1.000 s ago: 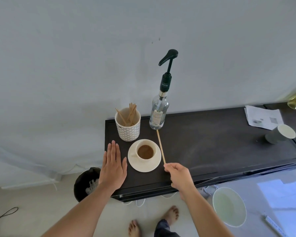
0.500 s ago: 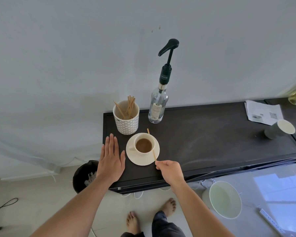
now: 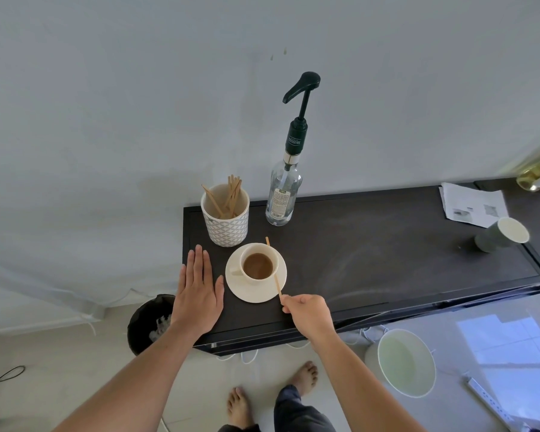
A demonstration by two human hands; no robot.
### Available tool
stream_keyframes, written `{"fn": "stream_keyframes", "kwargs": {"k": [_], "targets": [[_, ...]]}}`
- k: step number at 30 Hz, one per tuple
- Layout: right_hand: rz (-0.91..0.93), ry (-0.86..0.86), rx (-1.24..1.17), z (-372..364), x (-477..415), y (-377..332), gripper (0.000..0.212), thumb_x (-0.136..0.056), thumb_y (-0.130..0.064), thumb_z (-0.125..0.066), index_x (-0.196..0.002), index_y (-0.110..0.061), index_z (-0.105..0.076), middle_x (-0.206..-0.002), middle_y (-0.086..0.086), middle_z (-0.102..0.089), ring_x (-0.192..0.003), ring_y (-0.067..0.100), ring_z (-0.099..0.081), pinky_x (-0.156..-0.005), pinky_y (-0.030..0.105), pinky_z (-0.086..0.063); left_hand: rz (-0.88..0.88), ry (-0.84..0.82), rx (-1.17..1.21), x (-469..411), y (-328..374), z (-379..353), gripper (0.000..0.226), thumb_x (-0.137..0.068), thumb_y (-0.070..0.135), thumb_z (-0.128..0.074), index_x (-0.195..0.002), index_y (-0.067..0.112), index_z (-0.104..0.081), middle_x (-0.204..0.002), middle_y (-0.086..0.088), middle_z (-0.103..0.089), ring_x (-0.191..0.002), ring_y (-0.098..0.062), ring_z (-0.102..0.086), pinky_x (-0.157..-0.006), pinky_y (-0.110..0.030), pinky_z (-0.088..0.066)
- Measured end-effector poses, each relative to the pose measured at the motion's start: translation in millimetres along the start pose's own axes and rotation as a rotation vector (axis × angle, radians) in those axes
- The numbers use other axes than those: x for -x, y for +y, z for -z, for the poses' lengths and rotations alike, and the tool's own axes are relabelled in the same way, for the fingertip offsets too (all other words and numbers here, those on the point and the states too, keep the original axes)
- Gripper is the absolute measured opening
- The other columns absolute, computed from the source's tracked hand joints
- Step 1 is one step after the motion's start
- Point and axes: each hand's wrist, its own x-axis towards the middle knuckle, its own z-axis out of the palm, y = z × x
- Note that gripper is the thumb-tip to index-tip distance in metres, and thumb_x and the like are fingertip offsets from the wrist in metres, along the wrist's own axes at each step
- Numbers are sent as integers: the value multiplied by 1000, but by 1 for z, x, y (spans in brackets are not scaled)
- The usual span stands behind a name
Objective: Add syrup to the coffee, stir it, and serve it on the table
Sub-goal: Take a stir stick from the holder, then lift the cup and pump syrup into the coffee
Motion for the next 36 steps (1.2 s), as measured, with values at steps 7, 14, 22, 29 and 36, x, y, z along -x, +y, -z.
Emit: {"fn": "stream_keyframes", "kwargs": {"k": [7, 14, 22, 29, 36], "targets": [[78, 23, 99, 12, 4, -2, 34, -110, -47, -66, -91, -22, -79, -94, 1, -84, -71, 11, -65, -64, 27, -53, -4, 6, 11, -1, -2, -4, 81, -116, 52, -6, -179, 2, -3, -190, -18, 5, -178, -34, -1, -144, -53, -16], [234, 65, 109, 31, -5, -18, 47, -107, -56, -68, -140, -23, -67, -129, -10, -75, -110, 10, -67, -90, 27, -51, 20, 11, -4, -3, -2, -6, 81, -114, 54, -1, -179, 7, 10, -189, -13, 18, -177, -29, 11, -145, -50, -10], [568, 32, 536, 42, -49, -28, 61, -114, -48, -58, -170, -30, -44, -184, -5, -31, -170, 23, -28, -135, 52, -32, 28, -26, 50, -2, -3, -1, 81, -113, 56, 1, -178, 9, 16, -188, -8, 26, -176, -25, 18, -145, -49, -8], [764, 65, 946, 41, -90, -17, 75, -119, -53, -29, -181, -18, -5, -190, 3, 10, -176, 26, 8, -143, 48, -7, 169, 2, 460, -3, 10, 36, 61, -122, 34, -40, -179, 15, -29, -190, -2, -17, -177, -24, -16, -143, -46, -22], [798, 143, 978, 24, -104, -5, 77, -117, -56, -13, -180, -16, 7, -188, 4, 18, -175, 28, 13, -142, 51, -1, 245, 113, 775, 12, 44, 68, 18, -119, 41, -48, -121, 36, -65, -103, 11, -78, -88, -9, -78, -79, -28, -64]]}}
